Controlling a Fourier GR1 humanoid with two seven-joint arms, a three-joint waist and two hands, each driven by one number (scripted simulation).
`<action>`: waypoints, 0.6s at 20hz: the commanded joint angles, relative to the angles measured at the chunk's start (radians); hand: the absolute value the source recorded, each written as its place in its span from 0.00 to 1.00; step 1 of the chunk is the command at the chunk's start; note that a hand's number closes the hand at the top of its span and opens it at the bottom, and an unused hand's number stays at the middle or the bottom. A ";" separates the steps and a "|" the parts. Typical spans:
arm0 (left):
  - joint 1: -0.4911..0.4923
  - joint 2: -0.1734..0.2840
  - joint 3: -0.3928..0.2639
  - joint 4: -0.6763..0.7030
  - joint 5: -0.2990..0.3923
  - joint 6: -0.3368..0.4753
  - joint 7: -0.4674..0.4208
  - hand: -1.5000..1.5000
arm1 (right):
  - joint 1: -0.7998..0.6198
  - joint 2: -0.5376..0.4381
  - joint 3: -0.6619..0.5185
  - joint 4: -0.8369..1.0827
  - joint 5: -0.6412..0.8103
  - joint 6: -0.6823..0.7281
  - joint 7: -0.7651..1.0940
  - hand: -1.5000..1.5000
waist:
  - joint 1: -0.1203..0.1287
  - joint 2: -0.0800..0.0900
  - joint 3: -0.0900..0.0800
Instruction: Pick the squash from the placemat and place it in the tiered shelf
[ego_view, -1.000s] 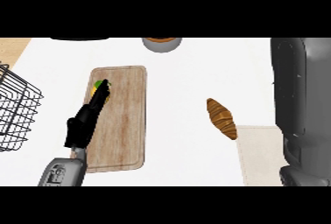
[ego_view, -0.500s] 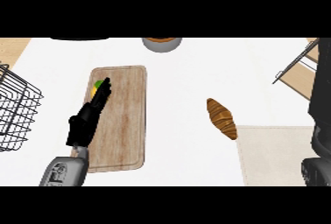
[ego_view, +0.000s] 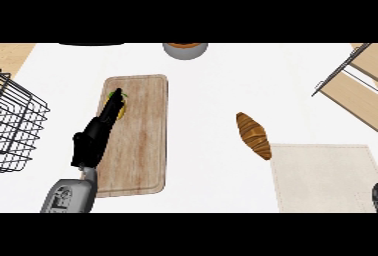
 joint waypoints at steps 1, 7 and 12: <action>0.064 -0.011 -0.020 -0.071 -0.003 0.003 0.010 0.50 | 0.018 -0.044 0.004 0.071 0.015 -0.068 0.024 1.00 | 0.007 0.000 0.000; -0.001 -0.021 -0.023 -0.058 -0.010 0.010 0.054 0.50 | 0.091 -0.118 -0.019 0.227 -0.036 -0.270 -0.100 1.00 | 0.013 0.005 0.001; 0.040 -0.007 -0.015 -0.024 0.003 -0.015 -0.009 0.50 | 0.059 -0.115 -0.091 0.146 -0.159 -0.425 -0.115 1.00 | 0.009 0.003 0.002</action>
